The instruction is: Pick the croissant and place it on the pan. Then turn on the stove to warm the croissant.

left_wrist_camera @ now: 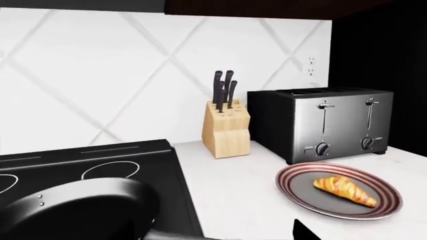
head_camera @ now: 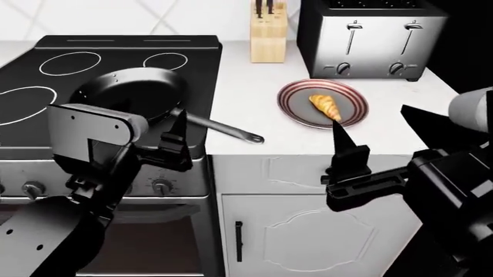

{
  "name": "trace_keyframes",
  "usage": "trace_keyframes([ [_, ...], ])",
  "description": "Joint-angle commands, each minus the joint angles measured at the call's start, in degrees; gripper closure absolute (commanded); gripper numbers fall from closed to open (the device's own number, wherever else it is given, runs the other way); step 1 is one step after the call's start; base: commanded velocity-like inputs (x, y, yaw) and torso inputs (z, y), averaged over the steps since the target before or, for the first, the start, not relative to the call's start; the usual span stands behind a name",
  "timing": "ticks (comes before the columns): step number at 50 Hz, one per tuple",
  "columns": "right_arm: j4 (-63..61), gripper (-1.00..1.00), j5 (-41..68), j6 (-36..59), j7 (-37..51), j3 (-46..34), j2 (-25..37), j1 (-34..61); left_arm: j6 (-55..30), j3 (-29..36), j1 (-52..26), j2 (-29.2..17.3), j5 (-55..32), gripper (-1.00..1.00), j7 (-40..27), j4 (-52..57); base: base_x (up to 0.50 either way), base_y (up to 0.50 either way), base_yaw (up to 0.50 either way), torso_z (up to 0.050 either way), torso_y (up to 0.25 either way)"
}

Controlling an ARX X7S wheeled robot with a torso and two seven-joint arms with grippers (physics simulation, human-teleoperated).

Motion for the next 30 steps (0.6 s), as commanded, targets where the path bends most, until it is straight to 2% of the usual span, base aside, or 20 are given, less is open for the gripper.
trace_keyframes([
  [1, 0.7, -1.0, -0.4, -0.2, -0.9, -0.9, 0.2, 1.0, 0.4, 0.2, 0.1, 0.0, -0.3, -1.0, 0.0, -0.5, 0.5, 0.0, 0.0, 0.0, 0.0],
  [17, 0.9, -1.0, -2.1, -1.0, -2.5, 0.2, 0.3, 0.2, 2.4, 1.5, 0.2, 0.1, 0.8, -1.0, 0.1, -1.8, 0.5, 0.0, 0.0, 0.0, 0.001],
  [30, -0.5, -1.0, -0.4, -3.0, -0.1, -1.1, 1.9, -0.3, 2.9, 0.6, -0.4, 0.8, -0.4, -1.0, -0.2, -1.7, 0.5, 0.0, 0.0, 0.0, 0.001],
])
